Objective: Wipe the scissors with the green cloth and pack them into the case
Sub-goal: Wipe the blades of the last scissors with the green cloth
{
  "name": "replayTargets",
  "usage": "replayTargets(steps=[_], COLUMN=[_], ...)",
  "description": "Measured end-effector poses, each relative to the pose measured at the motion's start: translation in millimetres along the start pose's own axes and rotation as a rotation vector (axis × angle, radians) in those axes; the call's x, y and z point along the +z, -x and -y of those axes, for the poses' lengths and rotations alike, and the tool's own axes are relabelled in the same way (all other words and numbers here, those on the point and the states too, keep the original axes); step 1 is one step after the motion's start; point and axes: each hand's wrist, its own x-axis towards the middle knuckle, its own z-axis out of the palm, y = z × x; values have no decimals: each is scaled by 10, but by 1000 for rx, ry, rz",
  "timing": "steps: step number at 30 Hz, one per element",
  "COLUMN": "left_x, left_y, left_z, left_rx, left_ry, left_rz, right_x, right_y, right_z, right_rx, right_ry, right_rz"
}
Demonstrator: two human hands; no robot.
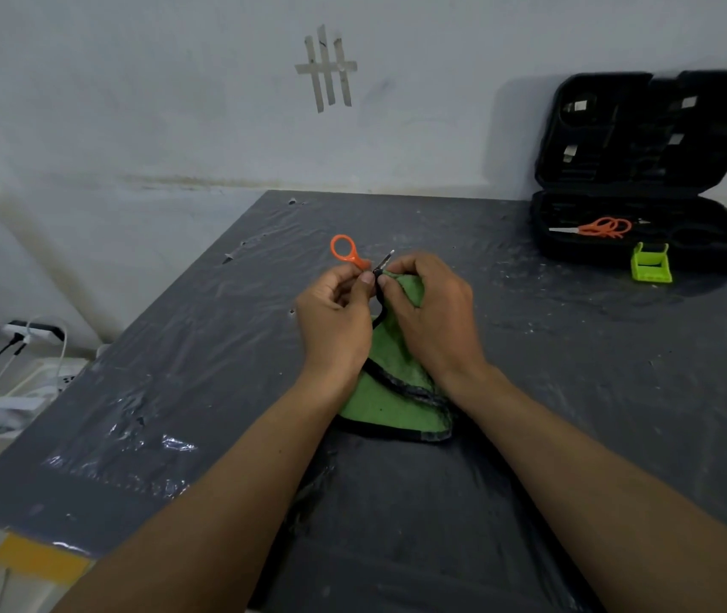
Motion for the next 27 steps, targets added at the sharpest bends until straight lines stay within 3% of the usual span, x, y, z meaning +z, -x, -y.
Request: replayTargets(steps=[12,27], left_x=[-7,0], left_y=[-8,4], left_z=[1,40], left_rx=[137,177], left_ry=[-159,-206], left_rz=[17,34], right_x=[-13,-50], right_y=[22,7], right_z=[37,49], right_rx=[100,215], right_ry=[-55,-70], right_rz=[-46,-98])
